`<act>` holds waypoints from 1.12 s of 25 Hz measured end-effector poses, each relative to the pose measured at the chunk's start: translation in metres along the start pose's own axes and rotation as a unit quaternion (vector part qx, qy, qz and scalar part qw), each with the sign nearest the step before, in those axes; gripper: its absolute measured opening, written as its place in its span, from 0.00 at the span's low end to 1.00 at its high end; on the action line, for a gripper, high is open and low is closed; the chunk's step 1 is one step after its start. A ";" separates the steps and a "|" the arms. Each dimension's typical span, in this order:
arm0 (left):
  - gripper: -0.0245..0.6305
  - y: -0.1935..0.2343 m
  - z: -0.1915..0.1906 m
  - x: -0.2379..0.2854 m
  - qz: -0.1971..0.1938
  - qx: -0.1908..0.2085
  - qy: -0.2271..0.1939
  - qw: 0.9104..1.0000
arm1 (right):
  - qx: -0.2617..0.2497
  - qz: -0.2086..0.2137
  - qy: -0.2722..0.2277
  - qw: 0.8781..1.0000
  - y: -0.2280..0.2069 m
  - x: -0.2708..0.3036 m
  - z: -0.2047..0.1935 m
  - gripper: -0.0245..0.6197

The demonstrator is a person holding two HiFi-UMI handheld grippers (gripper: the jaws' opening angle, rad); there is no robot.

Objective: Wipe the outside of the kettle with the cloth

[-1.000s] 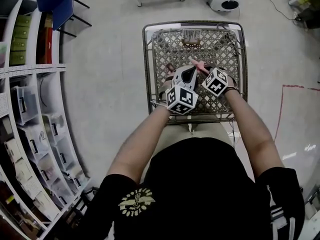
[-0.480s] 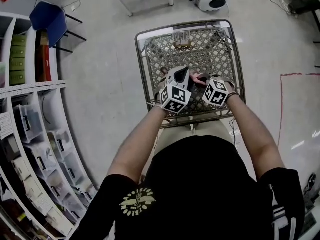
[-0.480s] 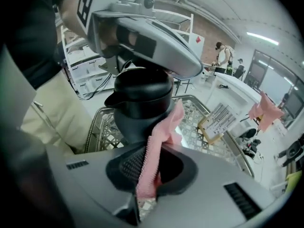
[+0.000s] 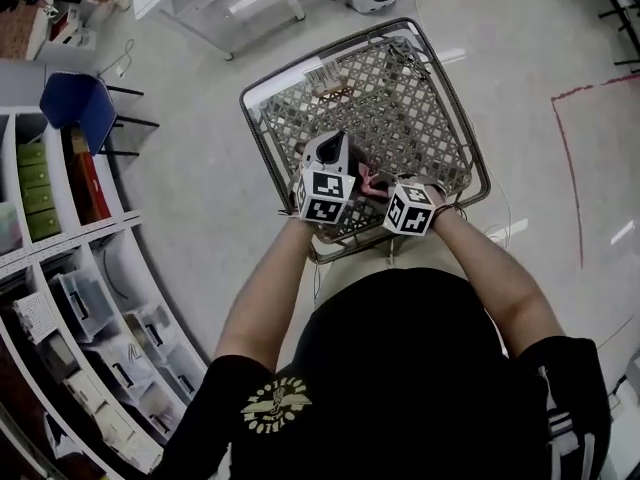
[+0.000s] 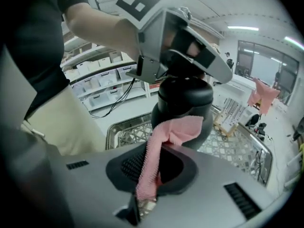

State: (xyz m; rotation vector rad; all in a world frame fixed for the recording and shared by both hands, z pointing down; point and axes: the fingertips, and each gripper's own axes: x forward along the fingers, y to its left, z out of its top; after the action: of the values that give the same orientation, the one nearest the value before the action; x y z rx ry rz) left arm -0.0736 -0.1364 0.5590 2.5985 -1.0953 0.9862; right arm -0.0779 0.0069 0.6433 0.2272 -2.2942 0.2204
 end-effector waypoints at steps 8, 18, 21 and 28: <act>0.05 -0.007 0.002 0.000 -0.005 0.003 -0.003 1.000 | 0.031 -0.006 -0.012 0.999 0.012 0.003 0.005 0.10; 0.05 -0.013 0.004 0.002 -0.001 -0.003 0.001 1.000 | 0.019 -0.030 0.033 0.999 -0.031 -0.016 -0.020 0.10; 0.05 -0.011 0.004 0.003 0.001 -0.015 0.001 1.000 | 0.000 -0.026 0.041 0.999 -0.045 -0.019 -0.022 0.10; 0.05 -0.012 0.008 0.009 0.005 -0.013 -0.001 1.000 | -0.054 0.000 0.060 0.997 -0.084 -0.016 -0.023 0.10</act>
State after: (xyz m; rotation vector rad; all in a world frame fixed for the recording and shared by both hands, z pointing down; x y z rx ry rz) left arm -0.0568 -0.1363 0.5597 2.5771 -1.1149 0.9657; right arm -0.0311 -0.0678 0.6537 0.1554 -2.1800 0.1061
